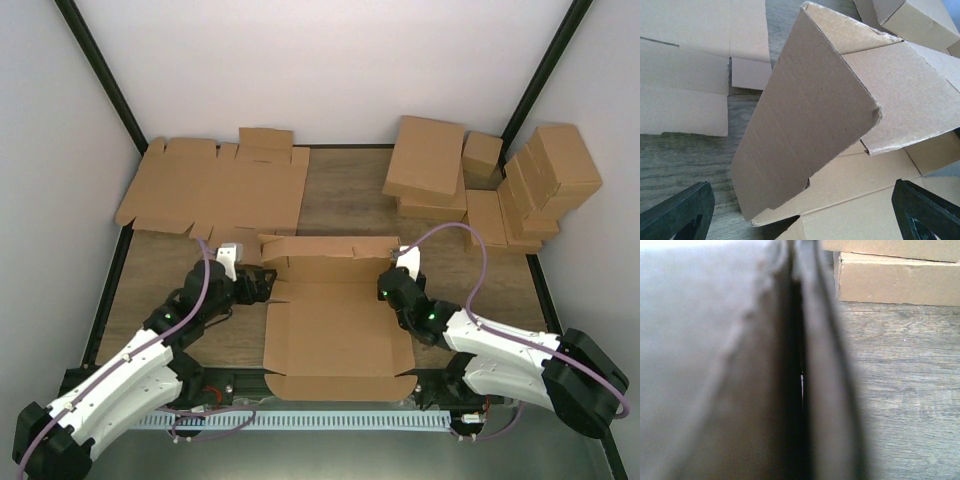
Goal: Fold the paper box
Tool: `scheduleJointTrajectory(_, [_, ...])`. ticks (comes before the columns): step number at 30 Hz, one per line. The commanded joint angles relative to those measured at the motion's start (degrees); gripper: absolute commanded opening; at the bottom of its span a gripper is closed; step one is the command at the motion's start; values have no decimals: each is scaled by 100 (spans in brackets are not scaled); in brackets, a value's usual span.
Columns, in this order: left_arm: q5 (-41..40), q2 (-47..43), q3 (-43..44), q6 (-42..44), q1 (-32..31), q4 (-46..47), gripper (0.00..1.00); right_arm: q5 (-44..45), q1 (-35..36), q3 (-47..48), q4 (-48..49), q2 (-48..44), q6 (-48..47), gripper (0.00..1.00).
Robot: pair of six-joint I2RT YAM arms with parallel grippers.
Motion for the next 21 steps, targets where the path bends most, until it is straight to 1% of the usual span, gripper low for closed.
scheduleJointTrajectory(1, [141, -3, -117, 112, 26, 491, 100, 98, -11, 60, 169, -4, 142, 2])
scheduleJointTrajectory(7, [142, 156, -220, 207, 19, 717, 100, 78, -11, 47, 144, -55, 142, 3])
scheduleJointTrajectory(10, [154, 316, -221, 271, 20, 891, 97, 65, -15, 43, 153, -84, 133, 4])
scheduleJointTrajectory(13, [179, 517, -169, 379, 16, 1062, 89, 51, -11, 42, 153, -100, 121, 4])
scheduleJointTrajectory(17, [-204, 693, -96, 437, 16, 1018, 79, 40, -11, 42, 143, -125, 116, 4])
scheduleJointTrajectory(21, [-447, 748, -99, 547, 16, 1047, 62, 39, -12, 33, 133, -161, 110, 5])
